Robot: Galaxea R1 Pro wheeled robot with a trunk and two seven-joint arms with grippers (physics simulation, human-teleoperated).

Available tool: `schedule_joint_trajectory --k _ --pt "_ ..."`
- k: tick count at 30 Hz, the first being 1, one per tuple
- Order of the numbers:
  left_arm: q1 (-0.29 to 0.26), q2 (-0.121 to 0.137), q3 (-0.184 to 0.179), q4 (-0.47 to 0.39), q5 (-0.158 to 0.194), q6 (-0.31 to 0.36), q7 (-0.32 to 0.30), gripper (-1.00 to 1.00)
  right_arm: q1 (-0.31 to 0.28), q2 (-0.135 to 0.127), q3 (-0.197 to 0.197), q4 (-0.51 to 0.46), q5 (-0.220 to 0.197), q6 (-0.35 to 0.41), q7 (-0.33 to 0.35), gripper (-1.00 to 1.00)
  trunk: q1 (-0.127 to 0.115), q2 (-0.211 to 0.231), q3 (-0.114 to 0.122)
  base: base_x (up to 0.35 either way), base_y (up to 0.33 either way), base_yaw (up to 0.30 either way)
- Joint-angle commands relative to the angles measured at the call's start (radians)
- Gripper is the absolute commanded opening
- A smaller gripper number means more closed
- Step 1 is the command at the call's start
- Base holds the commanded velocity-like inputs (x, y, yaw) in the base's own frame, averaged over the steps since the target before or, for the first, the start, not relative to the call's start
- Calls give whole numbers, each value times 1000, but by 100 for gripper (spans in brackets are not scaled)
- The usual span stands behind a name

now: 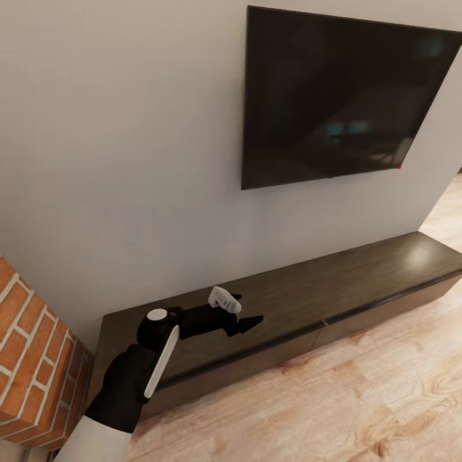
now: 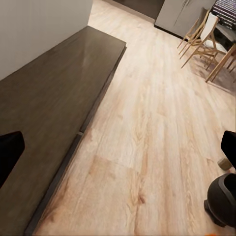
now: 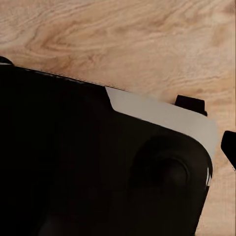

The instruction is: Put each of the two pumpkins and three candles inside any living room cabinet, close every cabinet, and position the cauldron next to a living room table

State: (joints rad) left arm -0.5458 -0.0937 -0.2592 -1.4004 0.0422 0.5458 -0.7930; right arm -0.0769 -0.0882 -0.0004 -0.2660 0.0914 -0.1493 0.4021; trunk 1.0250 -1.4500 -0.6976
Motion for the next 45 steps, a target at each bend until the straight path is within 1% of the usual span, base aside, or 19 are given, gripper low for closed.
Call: schedule_joint_trajectory --k 1,3,6,14,18,22,25,31,34,35,36,37,38,40,41,42,43,44,45 --pt "0 0 0 -1 0 1 0 100 0 -7 0 -15 -1 1 25 100 0 0 0 0 0 0" --pt "0 0 -1 -2 1 4 -1 100 0 -22 -2 -91 -4 5 94 100 0 0 0 0 0 0" --pt "0 0 -1 -3 1 6 -2 100 0 -31 -4 -179 -8 7 133 100 0 0 0 0 0 0" --pt "0 0 -2 -3 1 6 -3 100 -1 -39 -4 -390 -9 9 162 100 0 0 0 0 0 0" --pt "0 0 -2 -3 1 6 -3 100 -1 -38 -8 -451 -10 9 185 100 0 0 0 0 0 0" --pt "0 0 -2 -3 2 6 -3 100 -1 -36 -49 -504 -19 10 195 100 0 0 0 0 0 0" --pt "0 -1 -2 -3 2 6 -3 100 0 -34 -65 -542 -23 15 197 100 0 0 0 0 0 0" --pt "0 -1 -2 -3 10 6 -3 100 -1 -30 -70 -672 -13 128 194 100 0 0 0 0 0 0" --pt "0 -1 -2 -3 14 6 -2 100 -1 -29 -67 -741 25 151 186 100 0 0 0 0 0 0" --pt "0 -1 -2 -3 15 6 -2 100 -1 -29 -67 -761 69 154 175 100 0 0 0 0 0 0" --pt "0 -1 -2 -3 16 6 -3 100 -1 -28 -67 -780 168 154 136 100 0 0 0 0 0 0" --pt "0 0 -2 -3 16 7 -2 100 -1 -28 -67 -788 248 152 90 100 0 0 0 0 0 0" --pt "0 -1 -2 -2 16 8 -3 100 0 -26 -63 -786 588 108 -238 100 0 0 0 0 0 0" --pt "0 -1 -2 -2 16 8 -2 100 0 -25 -45 -778 711 90 -404 100 0 0 0 0 0 0" --pt "0 -1 -2 -2 16 8 -2 100 1 -25 37 -728 853 84 -655 100 0 0 0 0 0 0" --pt "0 -1 -2 -2 16 9 -2 100 1 -25 97 -683 932 82 -811 100 0 0 0 0 0 0" --pt "0 -1 -2 -2 16 9 -3 100 1 -25 124 -659 962 82 -877 100 0 0 0 0 0 0" --pt "0 -1 -2 -2 16 12 -3 100 2 -25 175 -613 1007 82 -991 100 0 0 0 0 0 0" --pt "0 -1 -2 -3 16 29 -3 100 2 -25 274 -526 1056 85 -1160 100 0 0 0 0 0 0"
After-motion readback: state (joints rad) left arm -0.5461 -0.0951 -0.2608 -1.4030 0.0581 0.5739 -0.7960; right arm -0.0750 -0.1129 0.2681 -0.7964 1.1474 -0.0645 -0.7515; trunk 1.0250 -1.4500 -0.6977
